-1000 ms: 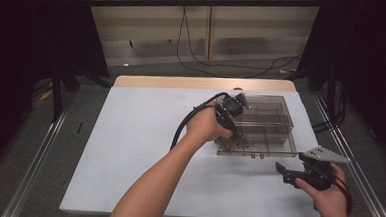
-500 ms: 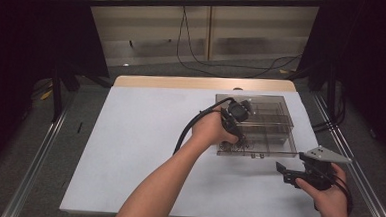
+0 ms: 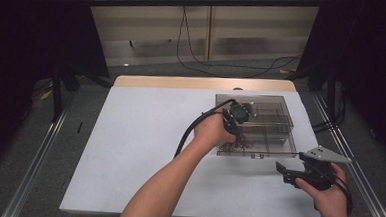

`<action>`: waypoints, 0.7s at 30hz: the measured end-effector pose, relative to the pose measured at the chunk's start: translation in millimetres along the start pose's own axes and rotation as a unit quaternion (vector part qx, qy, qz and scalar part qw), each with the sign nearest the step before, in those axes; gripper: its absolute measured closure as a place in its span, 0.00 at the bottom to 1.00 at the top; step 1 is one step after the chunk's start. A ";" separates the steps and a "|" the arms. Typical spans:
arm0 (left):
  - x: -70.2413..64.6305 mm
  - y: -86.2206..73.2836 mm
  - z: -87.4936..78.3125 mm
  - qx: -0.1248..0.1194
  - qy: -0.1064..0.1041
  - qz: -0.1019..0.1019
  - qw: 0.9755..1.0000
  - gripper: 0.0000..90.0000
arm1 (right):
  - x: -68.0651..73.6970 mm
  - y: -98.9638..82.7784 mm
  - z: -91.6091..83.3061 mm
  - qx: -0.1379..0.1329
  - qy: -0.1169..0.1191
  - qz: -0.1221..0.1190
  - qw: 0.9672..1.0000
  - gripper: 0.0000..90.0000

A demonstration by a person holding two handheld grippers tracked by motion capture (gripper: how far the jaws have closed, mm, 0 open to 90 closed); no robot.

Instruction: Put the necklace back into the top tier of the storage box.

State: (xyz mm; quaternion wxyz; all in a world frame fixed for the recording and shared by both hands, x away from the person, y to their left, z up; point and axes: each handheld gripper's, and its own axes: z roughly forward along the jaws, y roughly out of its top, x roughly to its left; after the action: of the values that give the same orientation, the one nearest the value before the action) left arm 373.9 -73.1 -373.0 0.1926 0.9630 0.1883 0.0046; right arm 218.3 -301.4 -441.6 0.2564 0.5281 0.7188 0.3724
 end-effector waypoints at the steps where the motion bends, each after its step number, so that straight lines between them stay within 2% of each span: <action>1: 0.2 0.1 -2.0 -0.007 0.002 -0.001 1.000 0.96 | -0.2 0.0 -0.1 0.000 0.000 0.000 1.000 0.14; 2: 1.4 0.7 -5.3 -0.004 0.000 0.003 1.000 1.00 | -0.4 0.0 -0.1 0.000 0.000 0.000 1.000 0.14; 3: 0.3 0.2 -7.0 -0.009 -0.004 -0.001 1.000 1.00 | -0.6 -0.1 -0.2 0.000 0.000 0.001 1.000 0.14; 4: 0.9 -0.2 -9.5 -0.008 -0.002 0.006 1.000 1.00 | -1.1 -0.2 0.0 0.000 -0.001 -0.001 1.000 0.14; 8: 4.1 -3.9 -16.3 -0.013 -0.002 -0.006 1.000 1.00 | -0.8 0.0 0.4 0.001 -0.001 0.001 1.000 0.14; 9: 5.9 -4.6 -18.5 -0.011 -0.002 -0.002 1.000 1.00 | -0.7 0.2 0.2 0.001 -0.001 0.000 1.000 0.14; 10: 6.1 -5.7 -20.0 -0.013 -0.004 -0.007 1.000 1.00 | -0.7 0.3 0.1 0.000 -0.001 0.000 1.000 0.14; 12: 7.5 -6.9 -23.2 -0.014 -0.005 -0.003 1.000 1.00 | -0.8 0.2 0.2 0.000 -0.001 0.000 1.000 0.14; 14: 7.4 -7.9 -26.3 -0.017 -0.010 -0.009 1.000 1.00 | -0.9 -0.1 0.8 0.002 -0.001 0.000 1.000 0.14; 21: 9.6 -11.3 -39.9 -0.021 -0.013 -0.010 1.000 1.00 | -1.7 0.0 0.6 0.001 -0.001 0.001 1.000 0.14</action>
State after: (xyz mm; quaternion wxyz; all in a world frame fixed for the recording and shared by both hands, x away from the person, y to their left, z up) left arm 375.4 -45.2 -340.9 0.2149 0.9569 0.1954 -0.0061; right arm 219.3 -302.9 -442.0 0.2568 0.5296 0.7180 0.3716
